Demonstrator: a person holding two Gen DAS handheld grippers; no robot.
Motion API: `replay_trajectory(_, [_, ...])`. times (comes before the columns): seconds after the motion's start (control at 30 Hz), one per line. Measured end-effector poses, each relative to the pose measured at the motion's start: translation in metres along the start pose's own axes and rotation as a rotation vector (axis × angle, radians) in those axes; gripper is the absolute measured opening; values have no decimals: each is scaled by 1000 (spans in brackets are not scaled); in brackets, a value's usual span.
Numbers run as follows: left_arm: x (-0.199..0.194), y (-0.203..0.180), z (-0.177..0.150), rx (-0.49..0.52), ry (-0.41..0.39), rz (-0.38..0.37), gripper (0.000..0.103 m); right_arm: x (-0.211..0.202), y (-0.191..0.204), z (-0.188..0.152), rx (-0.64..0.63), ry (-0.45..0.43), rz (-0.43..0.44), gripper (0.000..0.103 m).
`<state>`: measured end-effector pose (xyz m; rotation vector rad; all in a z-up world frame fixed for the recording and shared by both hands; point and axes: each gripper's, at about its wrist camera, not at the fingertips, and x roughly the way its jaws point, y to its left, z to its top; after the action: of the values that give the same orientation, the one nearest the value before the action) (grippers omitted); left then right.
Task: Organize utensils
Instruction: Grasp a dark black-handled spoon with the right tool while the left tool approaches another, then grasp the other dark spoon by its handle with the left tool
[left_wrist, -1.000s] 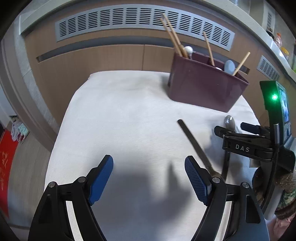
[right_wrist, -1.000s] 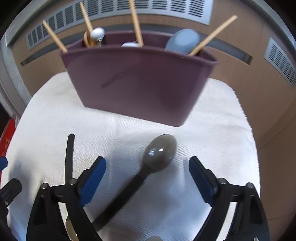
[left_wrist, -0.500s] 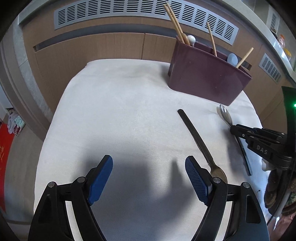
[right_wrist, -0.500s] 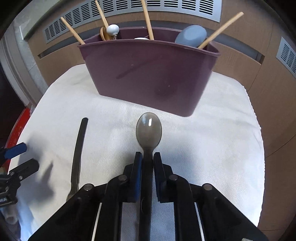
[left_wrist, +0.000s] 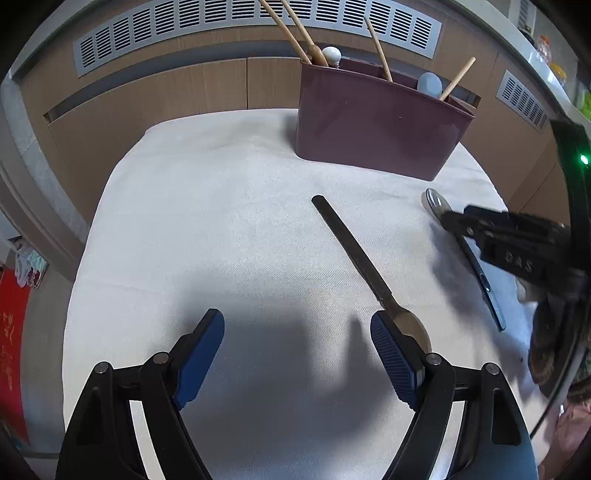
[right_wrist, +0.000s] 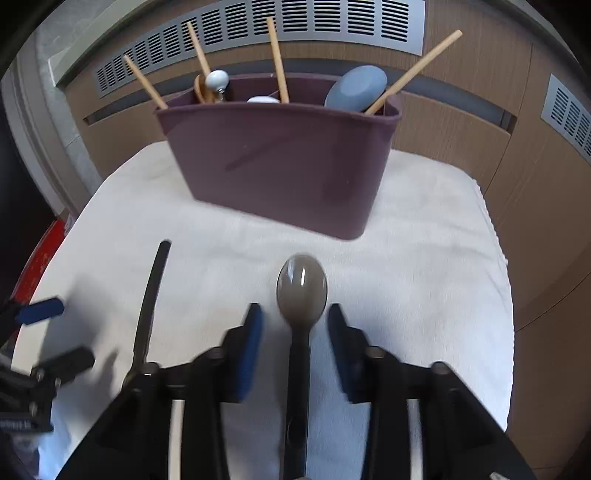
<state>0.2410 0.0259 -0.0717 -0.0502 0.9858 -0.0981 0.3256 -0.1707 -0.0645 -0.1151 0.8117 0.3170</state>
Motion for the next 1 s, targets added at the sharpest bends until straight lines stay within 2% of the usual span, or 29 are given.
replay_trajectory(0.1, [-1, 2, -2, -1, 4, 7, 82, 12, 1, 9, 8, 21, 3, 47])
replay_trajectory(0.13, [-1, 3, -2, -3, 7, 9, 82, 15, 1, 11, 10, 37, 16, 44])
replay_trajectory(0.17, [-2, 4, -3, -6, 10, 12, 82, 16, 0, 9, 12, 48, 27, 30])
replay_trajectory(0.4, [-4, -1, -7, -6, 25, 2, 82, -18, -11, -13, 28, 31, 63, 31])
replay_trajectory(0.5, [-10, -18, -10, 41, 9, -39, 82, -46, -28, -28, 61, -2, 64, 31])
replay_trajectory(0.63, [-17, -51, -18, 119, -14, -152, 82, -70, -46, -48, 85, -39, 14, 31])
replay_trajectory(0.7, [-20, -69, -23, 183, -28, -158, 82, -79, -55, -59, 92, -51, 3, 31])
replay_trajectory(0.77, [-17, -83, -28, 239, -7, -124, 81, -89, -62, -69, 112, -57, 12, 31])
replay_trajectory(0.83, [-11, -89, -28, 241, 28, -99, 81, -92, -68, -79, 131, -67, 17, 31])
replay_trajectory(0.93, [-3, -93, -27, 224, 77, -130, 81, -93, -70, -83, 146, -81, 7, 31])
replay_trajectory(1.0, [0, -98, -25, 218, 92, -187, 81, -90, -72, -84, 151, -81, 8, 31])
